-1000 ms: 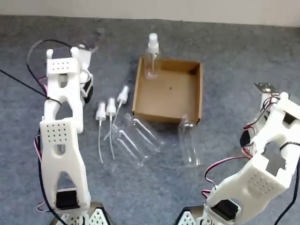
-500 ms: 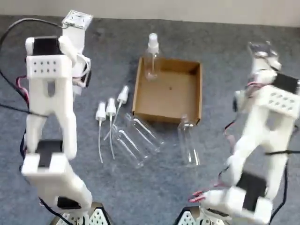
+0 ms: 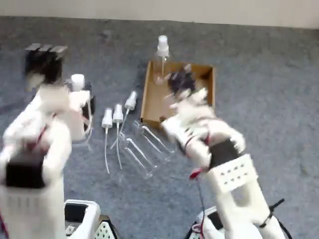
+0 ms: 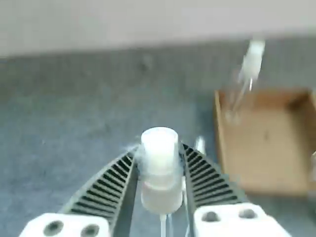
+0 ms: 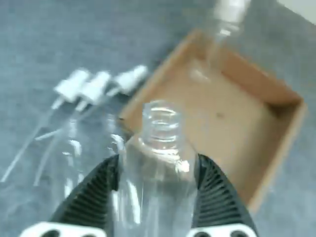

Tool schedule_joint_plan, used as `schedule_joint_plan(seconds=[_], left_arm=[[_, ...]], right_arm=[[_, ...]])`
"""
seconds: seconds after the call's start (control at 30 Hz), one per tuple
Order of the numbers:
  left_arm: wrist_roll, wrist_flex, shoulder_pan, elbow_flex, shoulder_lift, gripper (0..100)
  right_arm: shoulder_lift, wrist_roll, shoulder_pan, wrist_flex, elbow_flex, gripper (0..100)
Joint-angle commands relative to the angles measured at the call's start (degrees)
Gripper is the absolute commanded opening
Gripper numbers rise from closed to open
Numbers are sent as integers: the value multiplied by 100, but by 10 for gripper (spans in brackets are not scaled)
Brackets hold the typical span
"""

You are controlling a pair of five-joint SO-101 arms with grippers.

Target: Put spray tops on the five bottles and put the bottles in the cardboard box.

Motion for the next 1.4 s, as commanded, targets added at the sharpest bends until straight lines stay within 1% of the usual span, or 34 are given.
schedule_joint_plan(seconds=[0.0, 0.07, 0.17, 0.23, 0.3, 0.4, 0.67, 0.8, 0.9, 1.03, 1.37], left_arm=[[1160, -1451, 101, 1332, -1666, 4], [1521, -2075, -4, 1974, -2290, 4], [1916, -2752, -198, 2905, -3231, 4], [1978, -3086, -259, 3415, -3785, 5], [1987, -3226, -251, 3767, -4259, 5], [1987, -3226, -233, 4031, -4681, 5], [2004, -3077, -189, 4048, -4892, 5], [1960, -2725, 295, 3864, -4866, 5], [1749, -2523, 453, 3749, -4848, 5], [1714, -2514, 629, 3802, -4848, 5], [1679, -2497, 629, 3415, -4892, 5]], right_arm=[[-488, -35, -884, -1103, 910, 4], [-602, -35, -1235, -1490, 1349, 4], [-743, -26, -1578, -1763, 1780, 4], [-857, -26, -1763, -1815, 1886, 4], [-971, -26, -2009, -1824, 1921, 4], [-1068, -26, -2193, -1824, 1947, 4], [-1051, -26, -1921, -1824, 1956, 4], [-1051, -26, -1771, -1824, 1956, 4], [-1051, -26, -1771, -1815, 1965, 4], [-1051, -26, -1771, -1815, 1965, 4], [-1051, -26, -1763, -1815, 2237, 4]])
